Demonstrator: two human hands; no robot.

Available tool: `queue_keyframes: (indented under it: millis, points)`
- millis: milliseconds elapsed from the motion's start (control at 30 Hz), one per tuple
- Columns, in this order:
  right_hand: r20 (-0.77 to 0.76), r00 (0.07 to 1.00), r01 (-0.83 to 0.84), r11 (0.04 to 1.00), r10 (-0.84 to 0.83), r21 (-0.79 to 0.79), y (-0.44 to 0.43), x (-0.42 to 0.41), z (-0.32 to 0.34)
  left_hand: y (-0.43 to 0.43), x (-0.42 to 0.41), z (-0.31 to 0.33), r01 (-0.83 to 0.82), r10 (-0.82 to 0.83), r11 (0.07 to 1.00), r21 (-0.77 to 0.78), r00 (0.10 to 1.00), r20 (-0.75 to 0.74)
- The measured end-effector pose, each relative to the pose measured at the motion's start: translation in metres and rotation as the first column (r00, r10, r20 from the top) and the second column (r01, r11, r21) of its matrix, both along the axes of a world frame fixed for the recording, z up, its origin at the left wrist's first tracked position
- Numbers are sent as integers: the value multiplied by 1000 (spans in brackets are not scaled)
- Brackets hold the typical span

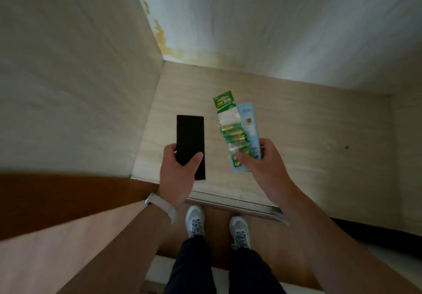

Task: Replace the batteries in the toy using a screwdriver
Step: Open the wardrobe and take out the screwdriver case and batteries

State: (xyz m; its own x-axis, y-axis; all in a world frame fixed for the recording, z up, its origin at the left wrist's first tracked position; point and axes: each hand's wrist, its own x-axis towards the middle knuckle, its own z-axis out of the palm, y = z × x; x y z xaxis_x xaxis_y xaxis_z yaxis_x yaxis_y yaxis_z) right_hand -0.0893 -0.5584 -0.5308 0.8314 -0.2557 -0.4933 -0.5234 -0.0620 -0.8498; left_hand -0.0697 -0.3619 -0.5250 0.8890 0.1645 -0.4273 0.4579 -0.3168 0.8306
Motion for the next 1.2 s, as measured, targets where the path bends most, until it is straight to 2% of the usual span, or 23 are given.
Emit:
queue_keyframes:
  millis: [200, 433, 567, 700, 900, 1100, 1200]
  points:
    - [108, 987, -121, 992, 118, 22, 3, -24, 75, -14, -48, 85, -208, 216, 974, -90, 972, 95]
    - [209, 922, -345, 937, 327, 54, 20, -61, 141, 1, -125, 151, -440, 469, 875, -202, 873, 129]
    - [245, 847, -497, 867, 472, 49, 47, -81, 166, 36, -174, 167, -506, 529, 848, -159, 826, 195]
    - [262, 730, -665, 745, 631, 58, 89, -102, 177, 78, -227, 174, -597, 600, 798, -84, 773, 208]
    - [282, 515, -855, 507, 810, 105, 186, -133, 189, 139, -293, 183, -803, 808, 580, -139, 544, 226]
    - [275, 342, -939, 332, 899, 86, 291, -156, 194, 210, -344, 177, -896, 917, 381, -228, 335, 217]
    - [259, 284, -959, 269, 923, 93, 343, -159, 198, 247, -361, 169, -924, 950, 289, -251, 243, 197]
